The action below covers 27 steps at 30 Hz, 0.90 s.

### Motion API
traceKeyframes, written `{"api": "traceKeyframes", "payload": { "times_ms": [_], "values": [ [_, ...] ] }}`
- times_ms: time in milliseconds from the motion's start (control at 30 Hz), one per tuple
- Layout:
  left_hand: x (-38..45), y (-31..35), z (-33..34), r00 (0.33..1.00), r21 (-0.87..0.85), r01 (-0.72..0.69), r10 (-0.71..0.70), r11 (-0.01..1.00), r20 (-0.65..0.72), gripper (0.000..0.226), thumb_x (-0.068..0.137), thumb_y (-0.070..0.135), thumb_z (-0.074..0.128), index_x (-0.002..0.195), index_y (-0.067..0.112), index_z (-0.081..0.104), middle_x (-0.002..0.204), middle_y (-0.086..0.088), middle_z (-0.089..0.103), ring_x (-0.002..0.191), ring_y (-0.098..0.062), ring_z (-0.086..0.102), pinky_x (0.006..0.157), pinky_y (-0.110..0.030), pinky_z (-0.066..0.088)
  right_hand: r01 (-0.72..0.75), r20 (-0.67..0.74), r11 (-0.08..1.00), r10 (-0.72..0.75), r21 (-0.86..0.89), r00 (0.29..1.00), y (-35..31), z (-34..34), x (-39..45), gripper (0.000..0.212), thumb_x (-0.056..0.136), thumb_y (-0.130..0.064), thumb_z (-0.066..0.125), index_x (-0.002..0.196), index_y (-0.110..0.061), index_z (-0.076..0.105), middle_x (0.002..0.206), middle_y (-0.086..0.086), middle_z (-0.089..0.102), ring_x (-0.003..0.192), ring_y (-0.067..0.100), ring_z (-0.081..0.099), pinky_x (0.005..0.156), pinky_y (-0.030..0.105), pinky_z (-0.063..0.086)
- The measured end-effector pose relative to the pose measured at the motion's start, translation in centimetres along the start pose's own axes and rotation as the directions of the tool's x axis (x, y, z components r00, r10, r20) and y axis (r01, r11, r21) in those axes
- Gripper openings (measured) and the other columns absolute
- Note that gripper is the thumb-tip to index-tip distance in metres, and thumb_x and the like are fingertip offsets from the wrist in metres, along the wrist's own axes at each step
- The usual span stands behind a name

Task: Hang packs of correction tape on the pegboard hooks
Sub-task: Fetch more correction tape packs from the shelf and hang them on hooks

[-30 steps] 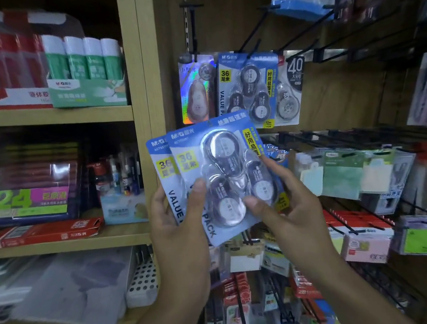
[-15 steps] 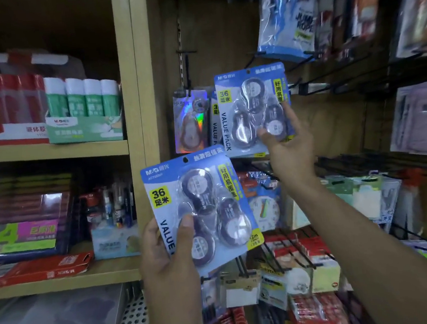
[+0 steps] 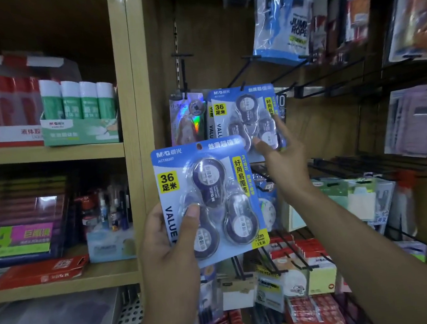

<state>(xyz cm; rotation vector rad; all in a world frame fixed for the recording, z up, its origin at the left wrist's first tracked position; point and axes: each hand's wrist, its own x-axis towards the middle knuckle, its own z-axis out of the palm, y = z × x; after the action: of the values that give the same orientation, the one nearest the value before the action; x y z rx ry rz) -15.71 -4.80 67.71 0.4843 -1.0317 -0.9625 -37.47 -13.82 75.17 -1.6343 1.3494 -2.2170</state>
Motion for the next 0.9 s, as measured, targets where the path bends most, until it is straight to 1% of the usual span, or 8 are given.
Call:
{"api": "traceKeyframes", "payload": {
  "times_ms": [100,200,300,433,567,733,833,900],
  "values": [
    [0.3,0.4,0.3,0.998,0.012,-0.009,0.009,1.0,0.065,0.019,0.085,0.026,0.065,0.103,0.033,0.066,0.104,0.004,0.075,0.096,-0.019,0.072,0.079,-0.042,0.058,-0.031,0.092,0.997,0.037,-0.073,0.995,0.5,-0.1,1.3,0.073,0.086,-0.037,0.075,0.152,-0.037,0.043,0.147,-0.011,0.051,0.135,0.006,0.048,0.114,0.041,0.043],
    [0.4,0.5,0.6,0.993,0.021,-0.025,0.022,0.999,0.114,0.018,0.086,0.024,0.064,0.101,0.035,0.067,0.102,0.008,0.076,0.092,-0.01,0.073,0.073,-0.031,0.057,-0.021,0.21,0.961,0.082,-0.276,0.974,0.3,-0.1,2.9,0.08,0.084,-0.048,0.074,0.154,-0.043,0.036,0.149,-0.011,0.054,0.13,0.014,0.056,0.106,0.039,0.049],
    [0.2,0.5,0.7,0.988,0.048,-0.017,0.01,0.999,0.154,0.019,0.086,0.024,0.063,0.1,0.036,0.066,0.101,0.011,0.075,0.089,-0.004,0.073,0.07,-0.022,0.057,0.045,0.296,0.882,0.109,-0.469,0.949,0.5,-0.3,4.1,0.088,0.081,-0.059,0.065,0.156,-0.05,0.019,0.132,-0.001,0.068,0.113,0.026,0.067,0.095,0.046,0.055],
    [0.2,0.6,1.0,0.983,0.063,-0.002,-0.01,0.998,0.186,0.022,0.087,0.023,0.064,0.109,0.029,0.065,0.105,0.006,0.075,0.096,-0.013,0.073,0.084,-0.041,0.057,0.133,0.35,0.801,0.101,-0.583,0.931,0.3,-0.4,4.3,0.092,0.08,-0.066,0.05,0.159,-0.046,0.006,0.121,0.009,0.072,0.099,0.034,0.068,0.087,0.051,0.056],
    [1.1,0.5,1.4,0.982,0.088,-0.005,-0.011,0.996,0.189,0.021,0.089,0.026,0.063,0.111,0.028,0.064,0.105,0.004,0.075,0.097,-0.017,0.072,0.085,-0.043,0.058,0.119,0.341,0.816,0.101,-0.566,0.935,0.2,-0.7,4.6,0.106,0.061,-0.081,0.034,0.158,-0.046,0.013,0.129,0.009,0.064,0.11,0.034,0.065,0.093,0.048,0.053],
    [2.9,0.0,2.5,0.986,0.073,-0.014,0.002,0.997,0.164,0.017,0.09,0.024,0.063,0.107,0.026,0.064,0.099,0.005,0.075,0.087,-0.011,0.073,0.069,-0.026,0.058,0.04,0.107,0.966,-0.013,-0.254,0.994,-2.5,-1.5,2.0,0.049,0.097,-0.049,0.058,0.143,-0.036,0.051,0.117,-0.006,0.062,0.107,0.021,0.066,0.093,0.041,0.054],
    [4.4,-0.1,3.8,0.991,0.042,-0.026,0.02,0.999,0.131,0.018,0.089,0.026,0.065,0.107,0.022,0.063,0.101,0.002,0.075,0.092,-0.016,0.071,0.079,-0.036,0.058,0.021,0.045,1.0,-0.02,-0.02,0.999,-4.5,-1.9,-1.2,0.034,0.102,-0.045,0.053,0.134,-0.033,0.058,0.108,-0.01,0.064,0.092,0.011,0.069,0.091,0.043,0.057],
    [6.0,-0.1,4.9,0.993,0.017,-0.042,0.04,0.999,0.108,0.016,0.089,0.027,0.066,0.104,0.022,0.062,0.101,0.001,0.075,0.093,-0.019,0.07,0.081,-0.038,0.057,0.061,0.067,0.998,-0.061,0.013,0.996,-5.0,-1.9,-3.2,0.038,0.1,-0.045,0.056,0.138,-0.036,0.055,0.111,-0.015,0.063,0.094,0.009,0.068,0.09,0.042,0.058]
  ]
}}
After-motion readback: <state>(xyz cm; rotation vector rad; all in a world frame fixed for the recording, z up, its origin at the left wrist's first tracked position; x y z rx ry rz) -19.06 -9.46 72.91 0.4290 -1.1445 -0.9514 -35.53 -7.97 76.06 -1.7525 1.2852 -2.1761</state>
